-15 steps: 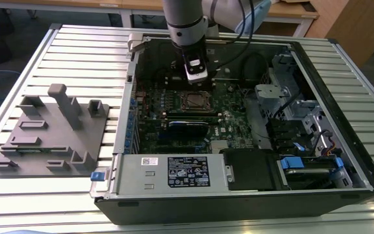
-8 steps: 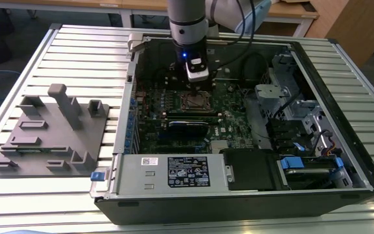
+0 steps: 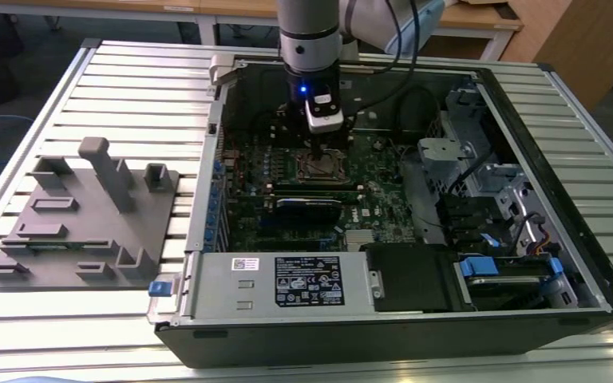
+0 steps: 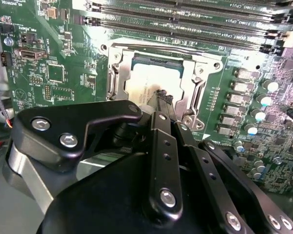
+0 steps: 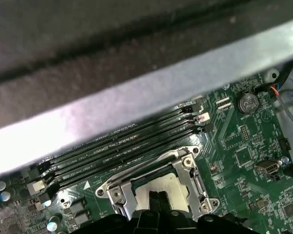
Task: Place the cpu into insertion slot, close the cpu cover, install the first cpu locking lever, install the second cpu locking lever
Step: 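Install the first cpu locking lever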
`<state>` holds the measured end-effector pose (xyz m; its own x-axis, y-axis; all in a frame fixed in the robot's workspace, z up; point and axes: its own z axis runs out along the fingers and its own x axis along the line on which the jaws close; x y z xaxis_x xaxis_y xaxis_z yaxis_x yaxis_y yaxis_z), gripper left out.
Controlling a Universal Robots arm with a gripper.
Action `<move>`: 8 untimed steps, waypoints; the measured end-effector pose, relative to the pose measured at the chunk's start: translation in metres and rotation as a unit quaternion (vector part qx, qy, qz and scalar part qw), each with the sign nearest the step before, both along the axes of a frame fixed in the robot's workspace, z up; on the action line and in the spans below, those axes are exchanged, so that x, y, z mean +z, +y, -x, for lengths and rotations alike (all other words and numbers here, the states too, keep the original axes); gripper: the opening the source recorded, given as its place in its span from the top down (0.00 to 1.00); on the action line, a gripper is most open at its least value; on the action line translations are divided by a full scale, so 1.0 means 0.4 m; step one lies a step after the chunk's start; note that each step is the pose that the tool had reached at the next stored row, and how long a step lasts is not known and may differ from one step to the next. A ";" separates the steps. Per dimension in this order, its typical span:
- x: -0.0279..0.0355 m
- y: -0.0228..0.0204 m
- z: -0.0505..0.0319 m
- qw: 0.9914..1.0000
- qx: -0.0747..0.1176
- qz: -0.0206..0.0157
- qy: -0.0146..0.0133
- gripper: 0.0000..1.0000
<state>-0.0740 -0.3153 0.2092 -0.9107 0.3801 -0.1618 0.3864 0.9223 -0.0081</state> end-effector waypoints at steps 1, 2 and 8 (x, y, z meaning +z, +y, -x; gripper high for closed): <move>0.000 0.000 0.000 1.000 0.000 0.000 0.000 0.90; 0.000 0.000 0.000 1.000 0.000 0.000 0.001 0.90; 0.000 0.000 -0.002 1.000 0.000 0.000 0.022 0.90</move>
<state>-0.0733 -0.3153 0.2090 -0.9170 0.3799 -0.1213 0.3855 0.9224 -0.0254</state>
